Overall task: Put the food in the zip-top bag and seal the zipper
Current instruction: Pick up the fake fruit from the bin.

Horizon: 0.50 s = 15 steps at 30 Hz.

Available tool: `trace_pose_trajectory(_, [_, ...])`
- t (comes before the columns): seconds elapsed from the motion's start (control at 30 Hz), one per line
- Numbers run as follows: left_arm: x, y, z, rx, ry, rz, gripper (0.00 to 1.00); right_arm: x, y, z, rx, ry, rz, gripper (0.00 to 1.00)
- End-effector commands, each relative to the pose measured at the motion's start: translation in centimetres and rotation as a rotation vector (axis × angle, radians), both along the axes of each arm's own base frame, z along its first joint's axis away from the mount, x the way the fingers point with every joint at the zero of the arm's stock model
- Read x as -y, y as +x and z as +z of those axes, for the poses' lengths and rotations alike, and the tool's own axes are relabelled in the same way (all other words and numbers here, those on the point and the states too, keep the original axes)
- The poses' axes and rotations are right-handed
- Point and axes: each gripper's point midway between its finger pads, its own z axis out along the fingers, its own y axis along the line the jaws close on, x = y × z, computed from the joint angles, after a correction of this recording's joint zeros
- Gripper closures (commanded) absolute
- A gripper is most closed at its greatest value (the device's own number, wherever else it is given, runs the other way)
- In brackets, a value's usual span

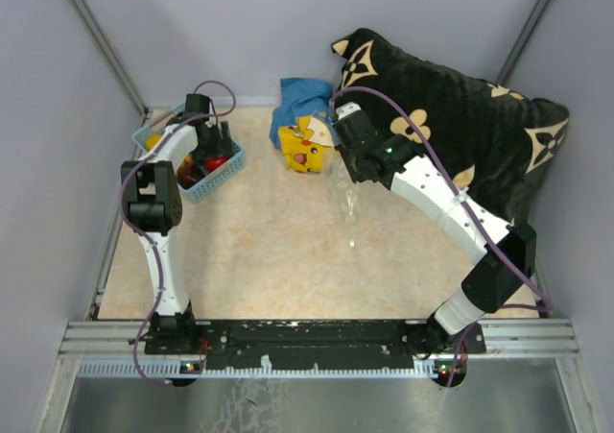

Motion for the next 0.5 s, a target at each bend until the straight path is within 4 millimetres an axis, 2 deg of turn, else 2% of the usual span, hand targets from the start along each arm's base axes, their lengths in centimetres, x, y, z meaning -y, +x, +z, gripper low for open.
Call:
trace_pose_trajectory(0.0, [0.2, 0.0, 5.8, 0.105, -0.023, 0.000, 0.40, -0.3, 0.3, 0.9, 0.027, 0.013, -0.005, 1.00])
trace_pose_trajectory(0.23, [1.3, -2.0, 11.1, 0.241, -0.107, 0.018, 0.43, -0.5, 0.0, 1.5, 0.039, 0.042, -0.017, 1.00])
trace_pose_trajectory(0.37, [3.7, -4.2, 14.3, 0.328, -0.231, -0.011, 0.43, -0.9, -0.2, 1.8, 0.039, 0.060, -0.022, 1.00])
trace_pose_trajectory(0.47, [6.2, -6.9, 16.7, 0.410, -0.328, -0.062, 0.43, -1.1, -0.4, 1.8, 0.033, 0.076, -0.031, 1.00])
